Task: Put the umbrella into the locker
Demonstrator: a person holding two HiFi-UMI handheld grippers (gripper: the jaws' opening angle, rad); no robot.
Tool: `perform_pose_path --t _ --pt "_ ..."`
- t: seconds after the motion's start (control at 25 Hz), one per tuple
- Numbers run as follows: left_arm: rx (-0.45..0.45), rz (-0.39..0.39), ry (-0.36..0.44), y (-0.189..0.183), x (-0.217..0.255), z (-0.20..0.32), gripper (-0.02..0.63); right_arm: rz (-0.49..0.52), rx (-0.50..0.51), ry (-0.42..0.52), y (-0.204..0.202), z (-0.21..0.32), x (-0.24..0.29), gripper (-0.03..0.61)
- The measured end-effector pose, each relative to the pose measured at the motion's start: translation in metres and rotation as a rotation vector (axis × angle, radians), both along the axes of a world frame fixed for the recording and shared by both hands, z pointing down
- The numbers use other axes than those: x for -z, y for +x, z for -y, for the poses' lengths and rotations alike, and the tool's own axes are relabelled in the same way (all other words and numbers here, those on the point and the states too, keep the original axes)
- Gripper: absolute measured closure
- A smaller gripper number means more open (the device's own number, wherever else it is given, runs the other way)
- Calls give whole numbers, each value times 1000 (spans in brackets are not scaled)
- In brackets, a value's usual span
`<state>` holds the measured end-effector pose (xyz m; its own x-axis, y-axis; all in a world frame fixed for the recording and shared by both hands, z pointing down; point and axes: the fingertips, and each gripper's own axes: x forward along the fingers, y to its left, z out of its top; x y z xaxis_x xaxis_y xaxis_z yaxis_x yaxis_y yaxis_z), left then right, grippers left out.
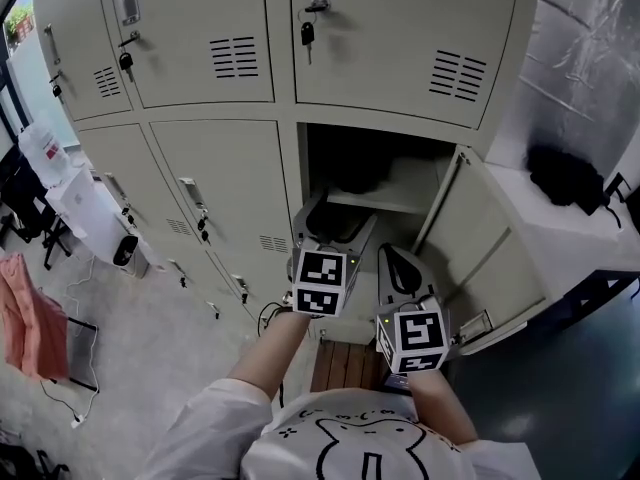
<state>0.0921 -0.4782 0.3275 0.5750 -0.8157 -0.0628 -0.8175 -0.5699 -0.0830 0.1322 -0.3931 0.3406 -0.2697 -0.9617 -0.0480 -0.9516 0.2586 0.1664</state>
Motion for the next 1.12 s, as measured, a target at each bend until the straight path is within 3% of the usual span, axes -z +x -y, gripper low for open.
perform_pose_path --t 0.4,0.64,1.12 --pt "-45 -108 83 -20 -6 -45 408 8 29 11 -4 -2 0 565" --pt "-80 -26 116 -16 -12 -62 598 7 29 28 -5 -3 2 565" --pt "-148 -64 144 -11 2 -73 598 11 27 21 -12 -4 0 565"
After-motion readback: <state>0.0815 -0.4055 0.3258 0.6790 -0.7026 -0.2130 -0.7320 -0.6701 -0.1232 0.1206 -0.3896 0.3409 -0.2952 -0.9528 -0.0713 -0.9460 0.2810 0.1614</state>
